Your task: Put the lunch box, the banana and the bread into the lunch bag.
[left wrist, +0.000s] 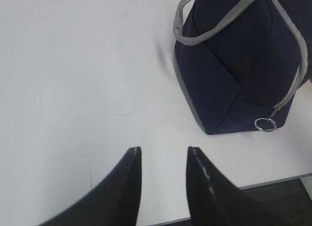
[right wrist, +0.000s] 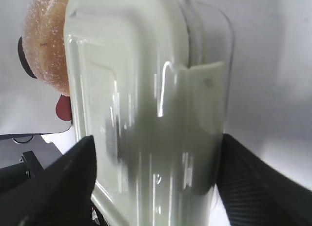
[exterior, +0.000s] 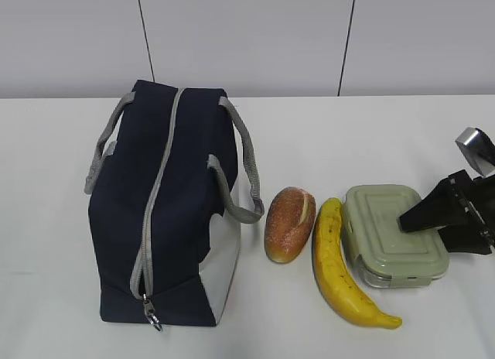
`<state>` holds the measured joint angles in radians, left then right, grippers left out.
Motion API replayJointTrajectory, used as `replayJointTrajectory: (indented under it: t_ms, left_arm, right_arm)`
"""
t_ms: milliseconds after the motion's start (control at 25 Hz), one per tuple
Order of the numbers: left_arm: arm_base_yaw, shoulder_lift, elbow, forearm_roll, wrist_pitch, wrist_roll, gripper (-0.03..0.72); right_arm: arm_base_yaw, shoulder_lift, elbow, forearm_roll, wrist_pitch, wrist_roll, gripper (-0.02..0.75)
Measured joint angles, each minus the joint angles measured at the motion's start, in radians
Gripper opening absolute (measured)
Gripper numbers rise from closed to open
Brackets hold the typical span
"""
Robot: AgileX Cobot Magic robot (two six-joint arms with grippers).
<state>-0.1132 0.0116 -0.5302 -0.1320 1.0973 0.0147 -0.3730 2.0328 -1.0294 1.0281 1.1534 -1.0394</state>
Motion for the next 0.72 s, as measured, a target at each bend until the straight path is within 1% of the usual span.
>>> replayJointTrajectory:
  t_ms: [80,200,280,440,720]
  left_arm:
    - [0.0,0.0,0.0,0.0,0.0,0.0,0.242]
    - [0.0,0.0,0.0,0.0,0.0,0.0,0.242]
    - [0.0,0.0,0.0,0.0,0.0,0.0,0.242]
    - [0.0,0.0,0.0,-0.001,0.0,0.0,0.242]
    - [0.0,0.0,0.0,-0.002,0.0,0.0,0.242]
  right_arm:
    - [0.0,0.0,0.0,-0.004,0.0,0.0,0.524]
    - [0.0,0.0,0.0,-0.009,0.002,0.0,0.436]
    - [0.0,0.0,0.0,-0.007,0.006,0.0,0.406]
    - [0.0,0.0,0.0,-0.007,0.008,0.0,0.384]
    - [0.001,0.0,0.0,0.009,0.006,0.0,0.379]
